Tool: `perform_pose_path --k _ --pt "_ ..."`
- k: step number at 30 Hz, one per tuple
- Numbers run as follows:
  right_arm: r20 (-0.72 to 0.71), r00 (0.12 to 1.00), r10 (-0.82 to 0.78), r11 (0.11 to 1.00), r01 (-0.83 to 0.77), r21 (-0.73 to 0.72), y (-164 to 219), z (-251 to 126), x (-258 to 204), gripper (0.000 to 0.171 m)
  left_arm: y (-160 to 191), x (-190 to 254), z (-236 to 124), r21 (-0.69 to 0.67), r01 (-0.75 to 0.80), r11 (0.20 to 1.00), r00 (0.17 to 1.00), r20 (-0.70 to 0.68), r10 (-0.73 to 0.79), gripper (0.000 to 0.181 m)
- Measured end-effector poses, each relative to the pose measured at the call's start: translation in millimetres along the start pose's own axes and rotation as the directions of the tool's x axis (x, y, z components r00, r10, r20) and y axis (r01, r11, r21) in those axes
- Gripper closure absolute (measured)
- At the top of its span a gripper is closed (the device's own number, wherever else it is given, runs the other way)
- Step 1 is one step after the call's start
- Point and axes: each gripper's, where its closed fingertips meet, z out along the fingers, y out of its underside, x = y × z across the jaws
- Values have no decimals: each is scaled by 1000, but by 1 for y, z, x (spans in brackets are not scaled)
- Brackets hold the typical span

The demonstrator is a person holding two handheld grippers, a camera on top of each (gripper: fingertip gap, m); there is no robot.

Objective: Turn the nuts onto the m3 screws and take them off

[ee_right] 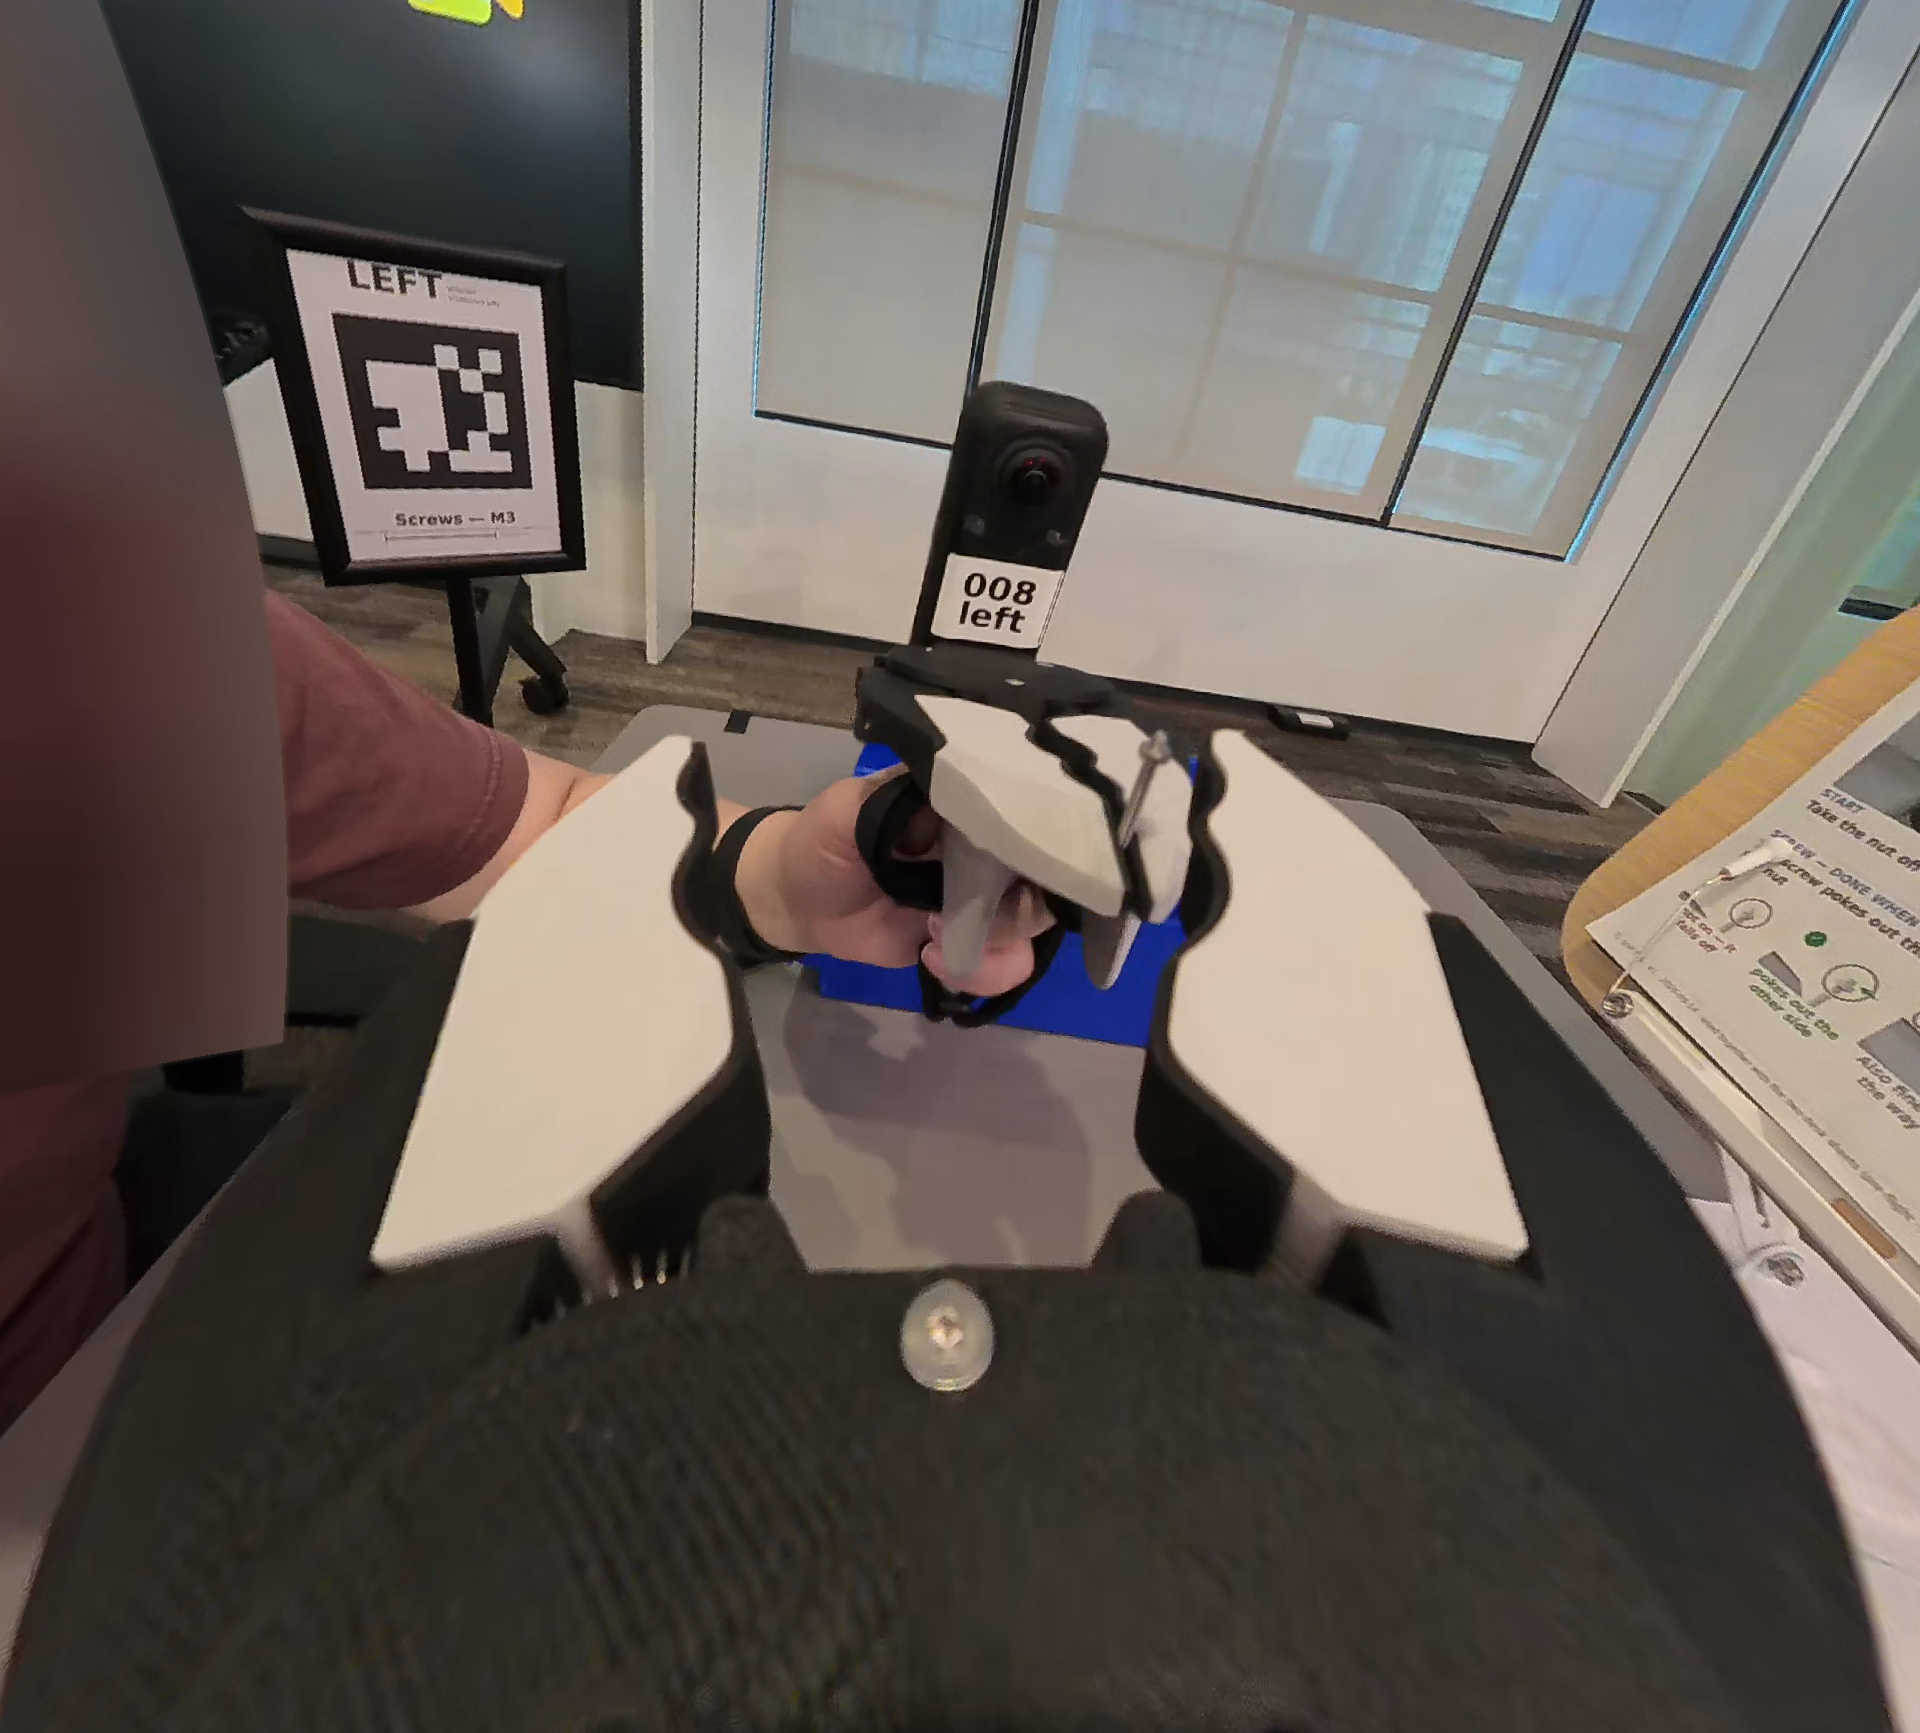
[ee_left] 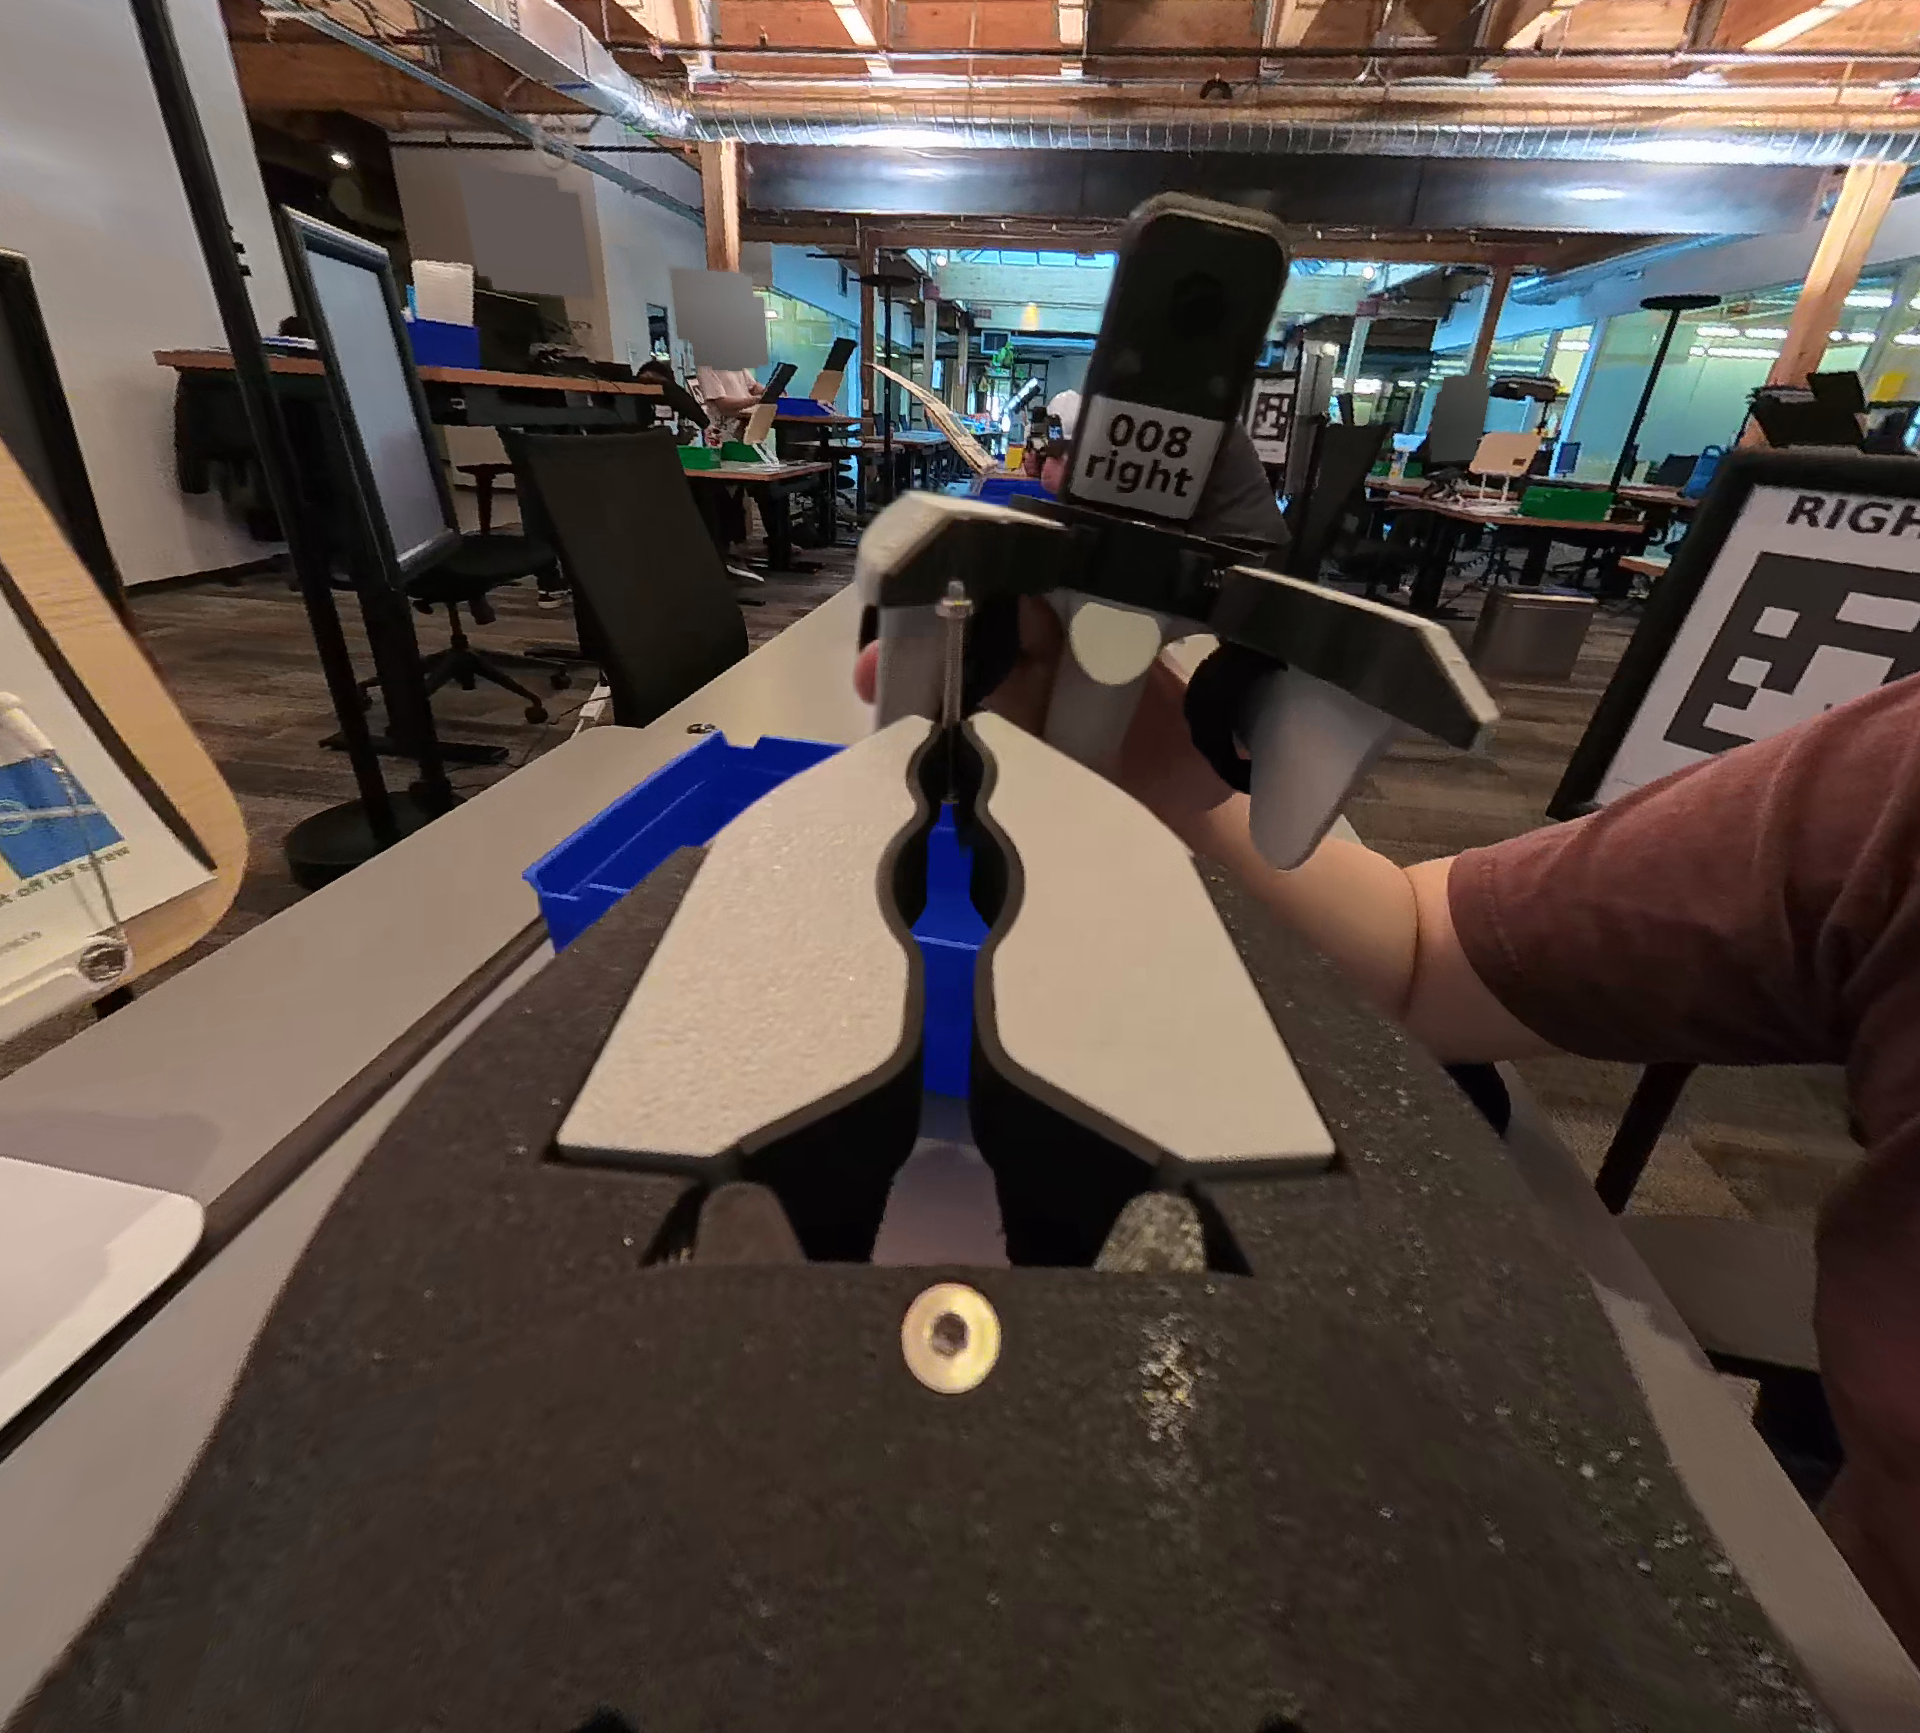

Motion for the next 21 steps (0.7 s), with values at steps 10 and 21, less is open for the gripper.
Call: perform_pose_path --k 10,21 --pt "36 999 6 999 -5 -35 11 14 -12 76 4 5 5 -23 -47 999 999 7 47 179" --pt "-23 998 55 998 -55 19 11 11 6 79 6 3 4 -28 -1 1000 1000 -15 1 180"
